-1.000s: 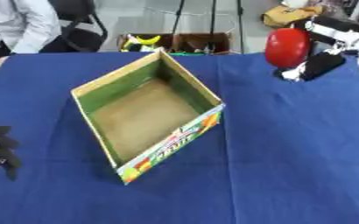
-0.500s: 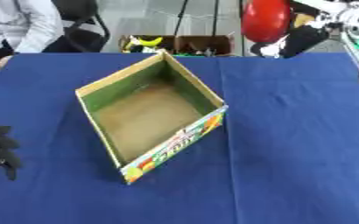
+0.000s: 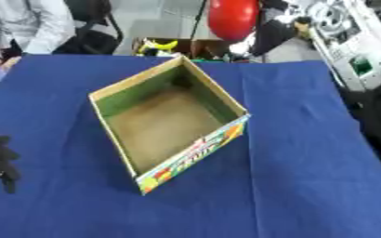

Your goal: Pick up objects on the table and place them in the box.

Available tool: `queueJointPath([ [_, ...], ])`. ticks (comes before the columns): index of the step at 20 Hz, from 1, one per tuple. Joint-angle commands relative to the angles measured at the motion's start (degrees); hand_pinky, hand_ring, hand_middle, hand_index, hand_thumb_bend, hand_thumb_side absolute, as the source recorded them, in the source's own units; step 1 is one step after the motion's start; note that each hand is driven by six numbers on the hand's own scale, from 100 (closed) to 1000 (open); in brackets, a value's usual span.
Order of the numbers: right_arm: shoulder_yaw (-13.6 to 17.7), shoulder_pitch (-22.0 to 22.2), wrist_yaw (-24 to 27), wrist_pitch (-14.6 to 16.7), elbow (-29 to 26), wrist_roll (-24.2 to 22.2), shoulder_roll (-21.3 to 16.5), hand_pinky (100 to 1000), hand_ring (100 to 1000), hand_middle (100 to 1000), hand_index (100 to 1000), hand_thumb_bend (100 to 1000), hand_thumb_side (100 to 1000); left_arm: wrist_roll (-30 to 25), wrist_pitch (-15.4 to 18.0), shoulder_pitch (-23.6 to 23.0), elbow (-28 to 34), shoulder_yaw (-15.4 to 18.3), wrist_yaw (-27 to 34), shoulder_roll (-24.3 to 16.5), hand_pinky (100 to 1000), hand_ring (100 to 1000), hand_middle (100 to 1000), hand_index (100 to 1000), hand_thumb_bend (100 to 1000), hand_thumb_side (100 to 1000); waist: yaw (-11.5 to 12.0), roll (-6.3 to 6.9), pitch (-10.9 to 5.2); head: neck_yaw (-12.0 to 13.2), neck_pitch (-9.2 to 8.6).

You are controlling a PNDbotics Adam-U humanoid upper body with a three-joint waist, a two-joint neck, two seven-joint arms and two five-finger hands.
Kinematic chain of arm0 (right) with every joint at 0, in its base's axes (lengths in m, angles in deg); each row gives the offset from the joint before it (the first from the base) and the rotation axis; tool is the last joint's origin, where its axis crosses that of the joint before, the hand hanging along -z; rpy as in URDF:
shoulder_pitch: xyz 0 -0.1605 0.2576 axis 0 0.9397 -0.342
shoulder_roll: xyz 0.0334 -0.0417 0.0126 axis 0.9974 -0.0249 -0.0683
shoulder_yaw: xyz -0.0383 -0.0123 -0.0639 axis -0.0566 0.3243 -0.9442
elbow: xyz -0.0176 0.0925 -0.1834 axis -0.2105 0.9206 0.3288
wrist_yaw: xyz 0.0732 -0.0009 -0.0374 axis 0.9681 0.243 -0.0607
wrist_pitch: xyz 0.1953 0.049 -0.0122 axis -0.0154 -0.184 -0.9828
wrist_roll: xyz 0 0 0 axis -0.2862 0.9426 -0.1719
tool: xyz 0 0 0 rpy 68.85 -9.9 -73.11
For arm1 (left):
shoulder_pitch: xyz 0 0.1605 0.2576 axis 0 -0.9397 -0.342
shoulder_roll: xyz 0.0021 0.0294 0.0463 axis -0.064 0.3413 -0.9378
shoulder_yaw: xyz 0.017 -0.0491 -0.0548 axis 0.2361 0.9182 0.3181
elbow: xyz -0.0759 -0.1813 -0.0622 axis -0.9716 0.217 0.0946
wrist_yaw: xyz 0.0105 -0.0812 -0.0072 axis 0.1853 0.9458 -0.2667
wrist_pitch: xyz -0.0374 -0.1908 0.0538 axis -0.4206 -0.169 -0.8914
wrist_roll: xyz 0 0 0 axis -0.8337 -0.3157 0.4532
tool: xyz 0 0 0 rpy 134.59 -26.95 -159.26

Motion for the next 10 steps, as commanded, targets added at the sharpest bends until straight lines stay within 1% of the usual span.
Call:
queueJointPath([
  [1,0.1,-1.5,-1.4,-0.2,1.1,0.4,1.6,469,560,622,605,100,210,-0.3,0.0,0.5,0.9,-0.1,0.3,-0.8,258,397,502,735,100,929,0.3,0.16,-1.04,-0.3,-0.97],
  [5,-0.3,-1.0,-2.1,0.2,2.3,0.3,3.6,470,560,623,606,100,201,-0.4,0.1,0.7,1.0,-0.2,0.4,-0.7,258,397,502,735,100,929,0.6,0.19,-0.72,-0.5,-1.01],
  [10,-0.8,0.2,-1.9,0.4,2.8,-0.1,6.1,469,558,623,607,100,180,-0.5,0.1,0.9,1.0,-0.3,0.5,-0.6,258,397,501,735,100,929,1.1,0.26,-0.36,-0.7,-1.26],
])
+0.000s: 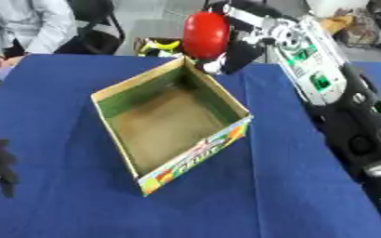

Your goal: Pick up objects on the table and place them in the box.

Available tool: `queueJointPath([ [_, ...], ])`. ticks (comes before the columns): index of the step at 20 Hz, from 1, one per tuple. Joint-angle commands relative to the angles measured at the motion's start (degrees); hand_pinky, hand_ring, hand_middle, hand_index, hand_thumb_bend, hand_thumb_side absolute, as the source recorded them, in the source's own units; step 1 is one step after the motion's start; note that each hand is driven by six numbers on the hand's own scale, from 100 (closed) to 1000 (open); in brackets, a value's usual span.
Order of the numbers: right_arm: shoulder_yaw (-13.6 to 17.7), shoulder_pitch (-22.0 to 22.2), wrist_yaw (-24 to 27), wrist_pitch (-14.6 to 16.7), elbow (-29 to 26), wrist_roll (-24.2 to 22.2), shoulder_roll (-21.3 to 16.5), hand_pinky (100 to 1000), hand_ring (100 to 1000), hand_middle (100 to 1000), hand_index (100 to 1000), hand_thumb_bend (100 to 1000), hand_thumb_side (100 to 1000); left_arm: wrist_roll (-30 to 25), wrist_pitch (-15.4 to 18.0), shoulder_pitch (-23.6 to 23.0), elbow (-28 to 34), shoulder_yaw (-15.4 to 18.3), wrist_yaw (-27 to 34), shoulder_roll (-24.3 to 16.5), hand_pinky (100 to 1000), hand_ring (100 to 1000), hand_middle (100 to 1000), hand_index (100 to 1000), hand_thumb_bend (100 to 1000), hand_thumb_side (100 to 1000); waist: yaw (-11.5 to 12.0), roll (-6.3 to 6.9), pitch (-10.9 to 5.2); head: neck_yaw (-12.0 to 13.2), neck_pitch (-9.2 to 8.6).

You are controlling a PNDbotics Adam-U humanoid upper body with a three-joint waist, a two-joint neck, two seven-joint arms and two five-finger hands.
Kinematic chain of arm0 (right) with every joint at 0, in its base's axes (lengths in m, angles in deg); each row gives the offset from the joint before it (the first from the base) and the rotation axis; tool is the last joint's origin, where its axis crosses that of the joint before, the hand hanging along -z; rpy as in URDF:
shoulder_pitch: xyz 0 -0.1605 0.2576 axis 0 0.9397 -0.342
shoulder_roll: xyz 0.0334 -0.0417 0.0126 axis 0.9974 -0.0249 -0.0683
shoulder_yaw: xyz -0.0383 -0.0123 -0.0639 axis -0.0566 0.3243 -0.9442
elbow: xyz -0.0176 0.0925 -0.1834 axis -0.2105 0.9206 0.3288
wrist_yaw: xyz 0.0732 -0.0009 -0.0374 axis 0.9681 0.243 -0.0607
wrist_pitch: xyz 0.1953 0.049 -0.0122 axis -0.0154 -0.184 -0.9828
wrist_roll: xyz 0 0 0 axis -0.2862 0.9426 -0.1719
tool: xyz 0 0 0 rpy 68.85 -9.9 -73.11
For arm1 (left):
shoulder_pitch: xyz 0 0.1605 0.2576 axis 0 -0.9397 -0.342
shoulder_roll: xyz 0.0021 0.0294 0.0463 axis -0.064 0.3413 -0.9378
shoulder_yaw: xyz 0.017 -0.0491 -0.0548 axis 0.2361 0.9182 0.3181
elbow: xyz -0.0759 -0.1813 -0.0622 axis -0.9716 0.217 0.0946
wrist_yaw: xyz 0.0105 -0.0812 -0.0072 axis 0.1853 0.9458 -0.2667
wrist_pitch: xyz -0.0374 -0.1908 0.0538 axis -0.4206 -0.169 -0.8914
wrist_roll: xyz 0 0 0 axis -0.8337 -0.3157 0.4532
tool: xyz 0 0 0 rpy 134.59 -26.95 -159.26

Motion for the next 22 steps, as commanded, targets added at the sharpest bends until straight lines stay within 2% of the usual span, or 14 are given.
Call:
queueJointPath([
  [1,-0.1,-0.5,-0.1,0.1,-0.1,-0.1,1.2,469,557,622,606,100,178,-0.2,0.0,0.6,1.0,-0.2,0.3,-0.6,258,397,501,735,100,929,0.3,0.28,-0.94,-0.2,-0.86],
  [8,-0.7,1.0,-1.7,-0.1,2.5,0.5,5.0,473,556,624,607,100,172,-0.3,0.1,0.8,1.0,-0.4,0.4,-0.3,259,397,501,734,100,929,1.0,0.34,-0.44,-0.6,-1.19],
  [14,-1.0,1.3,-6.8,2.1,6.4,1.7,6.9,474,560,627,607,100,179,-0.4,0.1,1.0,1.1,-0.5,0.5,-0.2,258,397,500,734,100,930,1.3,0.21,-0.01,-0.8,-1.21],
  [22,-0.6,1.6,-8.9,3.1,12.6,2.6,8.3,481,572,639,613,100,166,-0.5,0.1,1.2,1.1,-0.5,0.5,-0.1,258,397,500,734,100,931,1.9,0.06,0.49,-1.1,-1.52],
])
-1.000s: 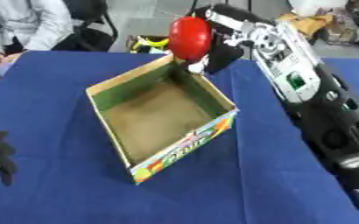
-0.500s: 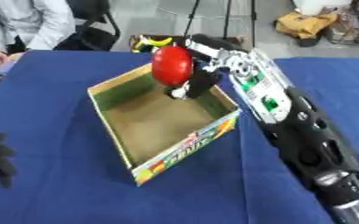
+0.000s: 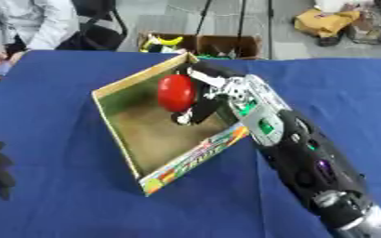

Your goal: Pick up objects on the table and place them in the box.

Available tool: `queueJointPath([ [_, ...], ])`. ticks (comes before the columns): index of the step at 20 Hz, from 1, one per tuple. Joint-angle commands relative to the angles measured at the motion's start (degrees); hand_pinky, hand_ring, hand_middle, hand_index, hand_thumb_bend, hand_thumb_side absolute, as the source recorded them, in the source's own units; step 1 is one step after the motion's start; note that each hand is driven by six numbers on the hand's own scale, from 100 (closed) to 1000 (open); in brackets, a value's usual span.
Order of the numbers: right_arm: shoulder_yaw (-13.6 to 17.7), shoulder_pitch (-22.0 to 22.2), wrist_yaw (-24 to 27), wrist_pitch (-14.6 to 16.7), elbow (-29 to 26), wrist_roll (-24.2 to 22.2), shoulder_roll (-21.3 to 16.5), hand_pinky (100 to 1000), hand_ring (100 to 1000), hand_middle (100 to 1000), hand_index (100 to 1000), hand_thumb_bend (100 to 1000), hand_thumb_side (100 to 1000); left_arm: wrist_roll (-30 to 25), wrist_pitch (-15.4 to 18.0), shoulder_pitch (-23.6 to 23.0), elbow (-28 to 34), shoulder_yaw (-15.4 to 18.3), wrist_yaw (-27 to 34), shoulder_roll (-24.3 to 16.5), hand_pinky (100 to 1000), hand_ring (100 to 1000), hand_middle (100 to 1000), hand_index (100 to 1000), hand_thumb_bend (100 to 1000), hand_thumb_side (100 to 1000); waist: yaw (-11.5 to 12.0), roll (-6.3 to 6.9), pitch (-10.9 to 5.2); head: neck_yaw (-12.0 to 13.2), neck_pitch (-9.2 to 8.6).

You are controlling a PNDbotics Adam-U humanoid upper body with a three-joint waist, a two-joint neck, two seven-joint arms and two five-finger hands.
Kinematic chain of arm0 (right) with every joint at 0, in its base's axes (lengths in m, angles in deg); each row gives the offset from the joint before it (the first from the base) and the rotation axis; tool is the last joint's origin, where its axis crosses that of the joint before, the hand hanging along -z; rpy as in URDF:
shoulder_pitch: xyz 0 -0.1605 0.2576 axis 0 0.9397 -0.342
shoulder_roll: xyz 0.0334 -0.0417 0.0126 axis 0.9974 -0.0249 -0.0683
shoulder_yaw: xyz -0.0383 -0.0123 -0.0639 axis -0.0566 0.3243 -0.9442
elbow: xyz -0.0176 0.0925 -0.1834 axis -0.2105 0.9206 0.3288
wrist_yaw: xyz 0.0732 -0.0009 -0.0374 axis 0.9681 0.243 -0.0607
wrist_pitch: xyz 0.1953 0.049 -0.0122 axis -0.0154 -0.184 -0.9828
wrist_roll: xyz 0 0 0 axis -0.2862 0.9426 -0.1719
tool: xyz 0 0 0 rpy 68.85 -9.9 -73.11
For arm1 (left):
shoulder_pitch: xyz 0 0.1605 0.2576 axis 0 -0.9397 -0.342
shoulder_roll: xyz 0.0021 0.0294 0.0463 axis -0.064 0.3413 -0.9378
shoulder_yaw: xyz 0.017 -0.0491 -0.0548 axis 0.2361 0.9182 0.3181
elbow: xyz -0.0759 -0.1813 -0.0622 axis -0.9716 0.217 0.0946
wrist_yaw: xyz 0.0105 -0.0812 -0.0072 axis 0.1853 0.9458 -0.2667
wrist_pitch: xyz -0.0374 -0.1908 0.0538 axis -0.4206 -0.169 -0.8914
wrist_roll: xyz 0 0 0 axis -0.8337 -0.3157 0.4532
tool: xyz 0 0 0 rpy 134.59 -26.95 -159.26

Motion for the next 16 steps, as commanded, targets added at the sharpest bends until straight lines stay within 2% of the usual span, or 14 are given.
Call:
queueJointPath([
  [1,0.5,-1.2,-1.3,0.5,1.9,0.1,0.4,483,575,641,616,100,164,-0.2,0.1,0.6,1.1,-0.2,0.2,-0.3,258,398,500,734,100,931,0.4,0.1,-0.95,-0.3,-0.58],
  [7,0.8,-2.5,-1.4,1.6,5.1,-2.5,0.6,533,616,706,658,116,135,-0.3,0.2,0.6,1.0,-0.3,0.3,-0.4,258,398,500,734,100,931,0.7,-0.06,-0.9,-0.5,-0.44],
  [10,0.7,-3.0,-3.0,3.0,5.3,-4.8,0.3,529,615,711,673,436,157,-0.4,0.2,0.6,1.0,-0.3,0.3,-0.5,259,398,500,734,100,930,0.9,-0.13,-0.97,-0.5,-0.4],
  [12,1.0,-3.1,-4.4,3.6,5.2,-5.3,0.3,542,629,727,693,519,192,-0.4,0.2,0.6,0.9,-0.3,0.3,-0.5,259,398,500,734,100,930,1.0,-0.14,-1.02,-0.5,-0.48],
  [16,1.4,-3.4,-5.9,5.1,5.3,-6.1,0.1,599,695,782,767,588,305,-0.4,0.2,0.5,0.9,-0.3,0.3,-0.5,259,398,500,734,100,930,1.2,-0.1,-1.11,-0.4,-0.59],
])
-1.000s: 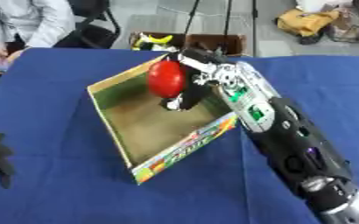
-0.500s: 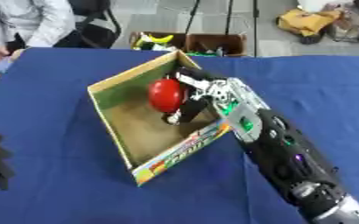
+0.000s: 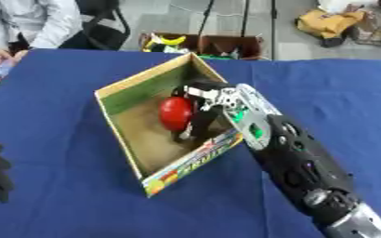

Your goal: Pick up objects on the table and place them in the box.

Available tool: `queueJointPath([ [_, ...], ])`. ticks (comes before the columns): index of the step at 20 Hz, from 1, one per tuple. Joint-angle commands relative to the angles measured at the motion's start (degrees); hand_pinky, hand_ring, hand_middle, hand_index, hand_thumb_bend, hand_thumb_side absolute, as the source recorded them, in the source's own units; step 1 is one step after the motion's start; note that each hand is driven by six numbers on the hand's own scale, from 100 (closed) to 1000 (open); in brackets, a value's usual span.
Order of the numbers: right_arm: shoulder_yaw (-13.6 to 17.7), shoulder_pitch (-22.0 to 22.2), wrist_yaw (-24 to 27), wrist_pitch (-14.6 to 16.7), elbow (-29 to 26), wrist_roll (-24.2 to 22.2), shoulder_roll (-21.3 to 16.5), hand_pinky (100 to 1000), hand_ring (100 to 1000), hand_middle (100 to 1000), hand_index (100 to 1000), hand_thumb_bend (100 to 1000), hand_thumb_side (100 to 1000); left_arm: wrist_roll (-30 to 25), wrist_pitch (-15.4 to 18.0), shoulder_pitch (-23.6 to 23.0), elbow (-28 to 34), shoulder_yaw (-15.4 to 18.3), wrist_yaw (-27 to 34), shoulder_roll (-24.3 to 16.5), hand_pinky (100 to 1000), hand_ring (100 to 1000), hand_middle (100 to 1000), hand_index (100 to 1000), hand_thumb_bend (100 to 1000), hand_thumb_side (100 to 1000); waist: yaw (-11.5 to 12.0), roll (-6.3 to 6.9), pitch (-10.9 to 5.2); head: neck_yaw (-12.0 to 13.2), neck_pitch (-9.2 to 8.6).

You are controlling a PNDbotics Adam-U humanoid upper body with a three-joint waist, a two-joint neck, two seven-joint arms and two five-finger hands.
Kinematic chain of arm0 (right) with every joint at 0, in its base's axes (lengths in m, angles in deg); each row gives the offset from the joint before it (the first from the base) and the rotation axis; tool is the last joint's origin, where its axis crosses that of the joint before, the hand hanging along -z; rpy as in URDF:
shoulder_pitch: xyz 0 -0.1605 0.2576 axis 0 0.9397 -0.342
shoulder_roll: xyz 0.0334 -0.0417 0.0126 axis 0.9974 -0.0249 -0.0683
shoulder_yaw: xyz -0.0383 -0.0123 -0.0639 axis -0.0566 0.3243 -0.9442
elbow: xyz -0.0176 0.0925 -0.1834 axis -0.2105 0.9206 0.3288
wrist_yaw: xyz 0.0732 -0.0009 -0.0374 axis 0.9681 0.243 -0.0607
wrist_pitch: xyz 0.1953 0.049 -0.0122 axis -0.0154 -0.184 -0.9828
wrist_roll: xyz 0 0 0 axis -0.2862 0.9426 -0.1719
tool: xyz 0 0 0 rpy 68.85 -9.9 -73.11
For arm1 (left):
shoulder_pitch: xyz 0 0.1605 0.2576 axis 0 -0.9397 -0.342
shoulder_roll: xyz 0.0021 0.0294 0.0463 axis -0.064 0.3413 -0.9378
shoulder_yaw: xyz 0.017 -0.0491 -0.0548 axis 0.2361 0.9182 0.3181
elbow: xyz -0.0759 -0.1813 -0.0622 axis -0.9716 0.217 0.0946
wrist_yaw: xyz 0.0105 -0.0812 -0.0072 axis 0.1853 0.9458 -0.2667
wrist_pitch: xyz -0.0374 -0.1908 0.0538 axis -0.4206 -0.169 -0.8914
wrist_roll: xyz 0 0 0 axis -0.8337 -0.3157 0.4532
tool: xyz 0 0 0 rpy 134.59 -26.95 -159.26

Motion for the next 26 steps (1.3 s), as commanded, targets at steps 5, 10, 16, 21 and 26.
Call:
queueJointPath([
  [5,0.9,-2.2,-2.3,2.6,-0.8,-1.8,-1.1,696,778,853,845,656,374,-0.2,0.1,0.4,0.8,0.0,0.3,-0.6,259,398,500,734,100,930,-0.1,0.24,-1.41,0.0,-0.57],
  [10,1.1,-2.8,-2.5,3.2,-2.1,-1.4,-1.8,732,810,877,867,683,402,-0.1,0.1,0.3,0.8,0.0,0.3,-0.7,260,399,500,734,100,929,-0.1,0.27,-1.67,0.0,-0.6],
  [16,0.7,-3.2,-1.9,4.1,-5.3,0.5,-4.1,741,818,876,873,702,443,-0.1,0.1,0.2,0.7,0.1,0.3,-0.8,260,399,500,734,100,929,-0.4,0.35,-1.91,0.2,-0.45],
  [21,0.4,-2.5,2.1,4.0,-11.3,1.9,-8.4,744,814,873,869,697,492,0.0,0.0,0.0,0.7,0.3,0.2,-0.8,261,399,500,734,100,929,-0.8,0.37,-2.05,0.6,-0.34],
  [26,0.8,-0.6,8.1,2.8,-20.7,3.5,-12.9,742,809,868,870,682,533,0.2,0.0,0.0,0.8,0.4,0.1,-0.8,261,399,500,734,100,928,-1.7,0.61,-2.14,1.0,-0.07],
])
